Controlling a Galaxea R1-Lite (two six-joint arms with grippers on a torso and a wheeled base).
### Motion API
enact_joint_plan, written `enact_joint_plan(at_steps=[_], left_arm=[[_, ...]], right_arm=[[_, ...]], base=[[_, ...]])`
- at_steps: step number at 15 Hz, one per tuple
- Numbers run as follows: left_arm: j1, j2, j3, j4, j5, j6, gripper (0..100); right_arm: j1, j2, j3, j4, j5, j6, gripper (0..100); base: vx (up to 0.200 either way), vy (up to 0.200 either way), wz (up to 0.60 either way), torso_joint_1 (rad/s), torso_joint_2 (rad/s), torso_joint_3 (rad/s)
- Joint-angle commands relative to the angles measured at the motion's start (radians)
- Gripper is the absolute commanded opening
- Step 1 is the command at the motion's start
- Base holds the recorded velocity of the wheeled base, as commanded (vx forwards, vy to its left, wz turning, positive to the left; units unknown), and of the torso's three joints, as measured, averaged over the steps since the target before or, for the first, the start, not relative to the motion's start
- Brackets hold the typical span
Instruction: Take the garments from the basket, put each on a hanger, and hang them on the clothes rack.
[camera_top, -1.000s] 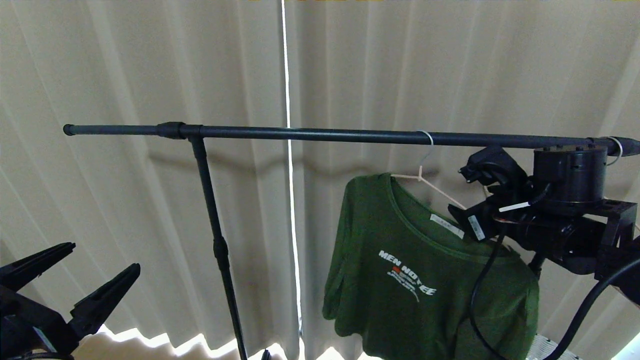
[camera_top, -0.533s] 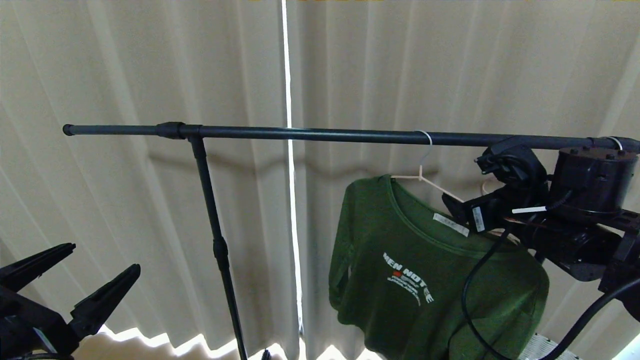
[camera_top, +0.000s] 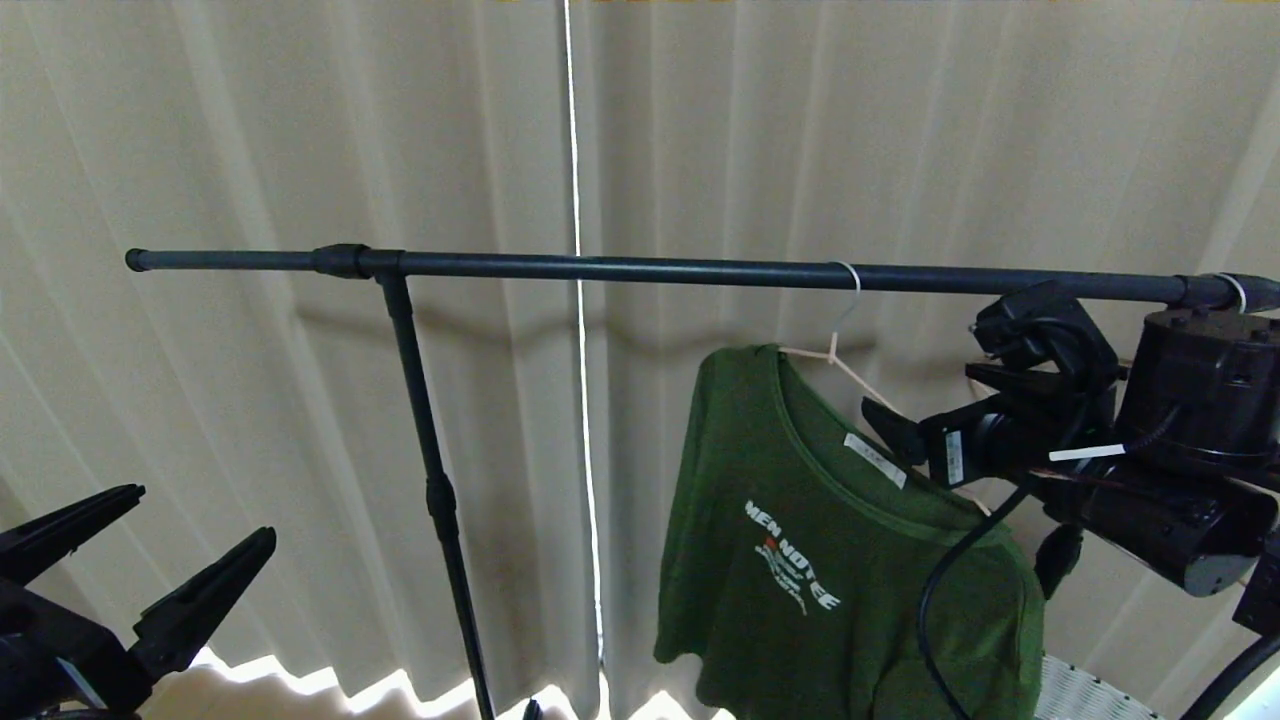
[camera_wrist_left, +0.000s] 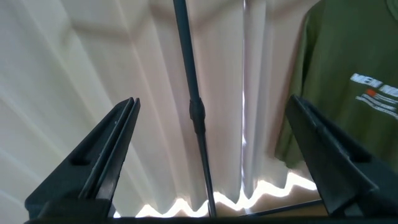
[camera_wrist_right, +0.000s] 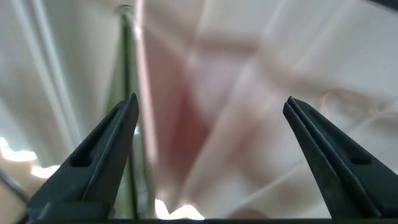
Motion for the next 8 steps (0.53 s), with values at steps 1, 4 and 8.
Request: enact_joint_plan(at_steps=[1,4,8], left_arm=[[0.002,-0.02,0.0,0.0,0.0,-0.001,100],[0.008,-0.037,0.003,0.001,0.001,-0.001,100],[0.012,-0.096,-0.005,0.001,0.004,-0.003,100]], right_arm=[[0.026,-0.038,0.01,0.006,0.0,0.045,100],[0.026,-0.139,0.084,0.0,0.03,0.067,100],[-0.07,-0.348,0.237,0.02,0.023,0.065,100]], base=[[0.0,0.0,0.0,0.0,0.0,0.0],[0.0,0.0,0.0,0.0,0.0,0.0],[0.0,0.0,0.0,0.0,0.0,0.0]])
